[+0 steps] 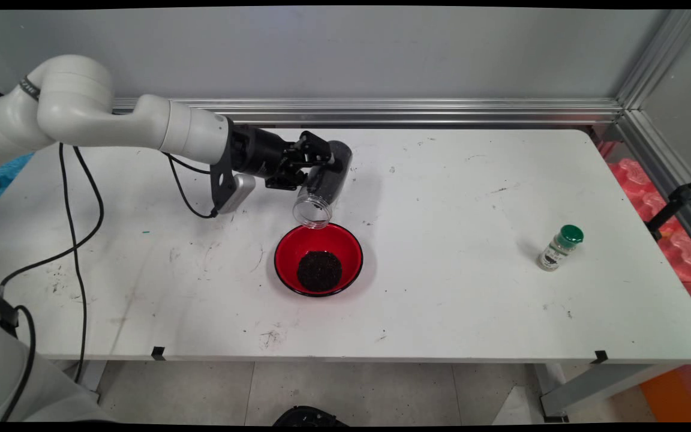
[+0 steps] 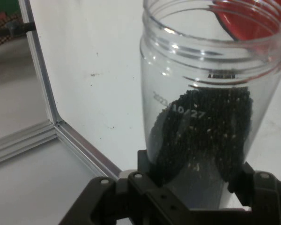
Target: Pour the black seasoning powder in the red bowl
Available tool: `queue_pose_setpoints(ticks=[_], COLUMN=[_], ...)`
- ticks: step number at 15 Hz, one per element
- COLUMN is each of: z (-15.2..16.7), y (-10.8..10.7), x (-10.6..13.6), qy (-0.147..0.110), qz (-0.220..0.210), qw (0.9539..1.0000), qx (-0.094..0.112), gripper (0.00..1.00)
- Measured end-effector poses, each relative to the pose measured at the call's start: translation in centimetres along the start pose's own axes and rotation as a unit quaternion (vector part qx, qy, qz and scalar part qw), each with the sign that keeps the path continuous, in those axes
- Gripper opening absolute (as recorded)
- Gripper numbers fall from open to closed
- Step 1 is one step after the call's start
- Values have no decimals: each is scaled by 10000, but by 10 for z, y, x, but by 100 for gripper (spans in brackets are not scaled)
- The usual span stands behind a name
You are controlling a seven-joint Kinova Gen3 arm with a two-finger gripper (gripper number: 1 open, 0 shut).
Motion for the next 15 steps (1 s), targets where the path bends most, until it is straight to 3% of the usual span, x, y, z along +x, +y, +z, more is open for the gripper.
queue_pose_setpoints(ticks=[15], z=[-5], y=[-4], x=[14], qy=[-397], qz=[761], qw=[9963], qx=[79], gripper=[0])
